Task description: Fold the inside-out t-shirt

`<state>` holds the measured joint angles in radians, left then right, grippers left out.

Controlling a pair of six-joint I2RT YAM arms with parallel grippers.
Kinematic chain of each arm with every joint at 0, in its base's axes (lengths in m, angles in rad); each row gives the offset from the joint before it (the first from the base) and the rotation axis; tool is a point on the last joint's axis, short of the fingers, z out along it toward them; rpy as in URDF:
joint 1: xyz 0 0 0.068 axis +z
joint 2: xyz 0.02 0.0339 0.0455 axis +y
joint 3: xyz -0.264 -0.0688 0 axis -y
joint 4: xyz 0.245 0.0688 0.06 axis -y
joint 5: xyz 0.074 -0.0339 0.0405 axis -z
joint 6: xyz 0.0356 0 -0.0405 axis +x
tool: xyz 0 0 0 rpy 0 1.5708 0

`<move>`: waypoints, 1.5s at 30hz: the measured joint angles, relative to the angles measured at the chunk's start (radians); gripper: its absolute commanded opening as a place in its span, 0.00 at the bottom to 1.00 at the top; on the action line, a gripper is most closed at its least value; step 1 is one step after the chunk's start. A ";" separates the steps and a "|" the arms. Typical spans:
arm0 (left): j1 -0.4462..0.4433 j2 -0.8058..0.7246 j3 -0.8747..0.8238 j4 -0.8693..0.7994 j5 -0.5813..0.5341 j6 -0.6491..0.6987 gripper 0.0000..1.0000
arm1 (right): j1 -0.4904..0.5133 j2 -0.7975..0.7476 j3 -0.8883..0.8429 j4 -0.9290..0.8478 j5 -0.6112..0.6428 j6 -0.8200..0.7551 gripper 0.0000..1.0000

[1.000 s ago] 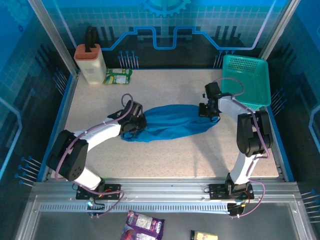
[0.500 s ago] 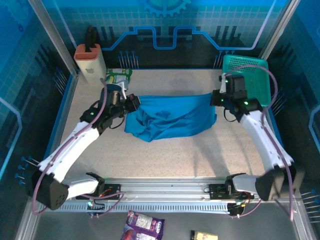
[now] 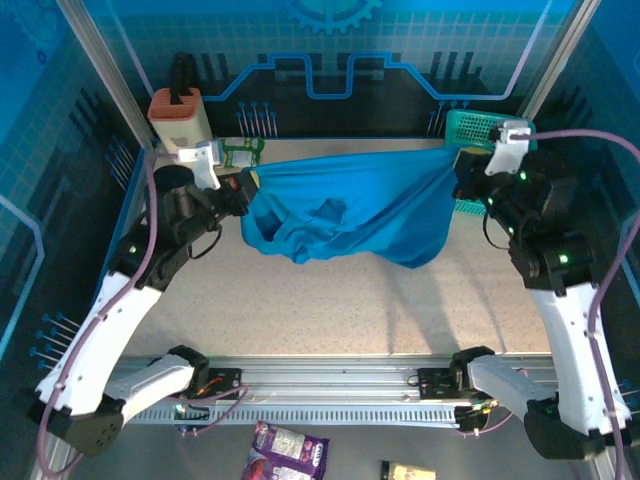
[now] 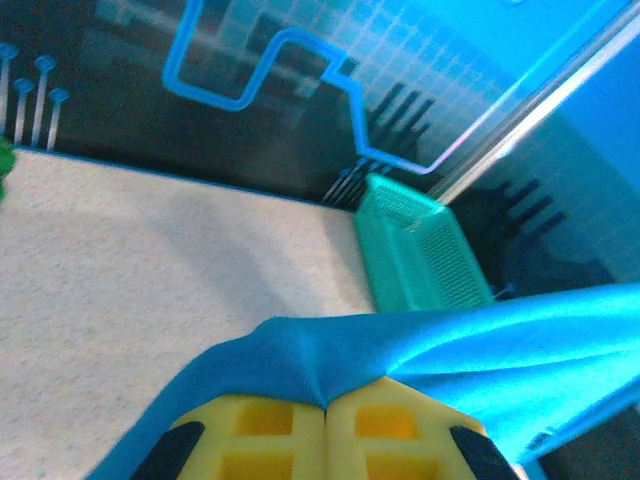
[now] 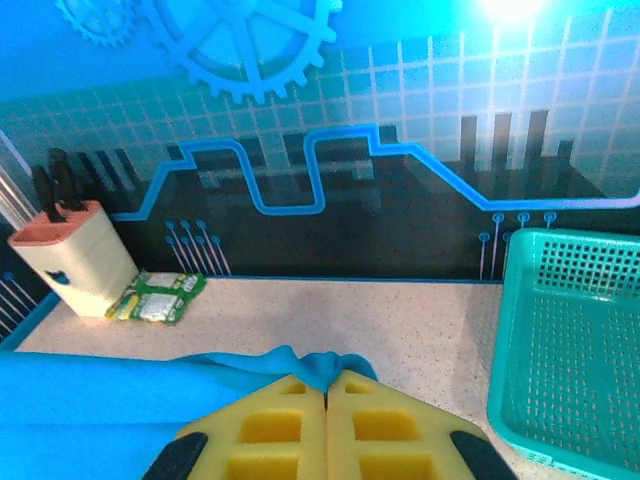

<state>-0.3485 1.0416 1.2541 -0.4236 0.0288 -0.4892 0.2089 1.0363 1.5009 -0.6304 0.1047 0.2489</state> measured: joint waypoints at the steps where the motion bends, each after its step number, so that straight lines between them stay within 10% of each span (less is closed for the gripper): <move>1: 0.024 0.048 0.007 -0.009 0.013 0.003 0.01 | 0.000 0.049 0.013 -0.010 0.006 0.000 0.00; 7: 0.150 0.415 0.000 -0.019 0.097 0.019 0.41 | -0.032 0.435 0.068 -0.133 0.024 0.004 0.42; 11: 0.148 0.505 -0.015 -0.093 0.099 0.033 0.46 | -0.045 0.615 0.045 -0.224 0.043 0.007 0.46; 19: -0.018 0.497 -0.033 -0.205 -0.016 0.077 0.58 | -0.043 0.542 -0.101 -0.248 0.009 0.014 0.47; 29: -0.023 0.629 -0.138 -0.279 -0.113 0.093 0.66 | -0.040 0.541 -0.272 -0.240 0.021 0.008 0.61; 45: 0.051 0.665 -0.245 -0.197 -0.032 0.121 0.07 | -0.383 0.440 -0.672 -0.005 -0.067 0.176 0.59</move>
<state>-0.2970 1.7065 1.0096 -0.6209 -0.0029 -0.3683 -0.1745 1.4761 0.8291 -0.6357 0.0380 0.4248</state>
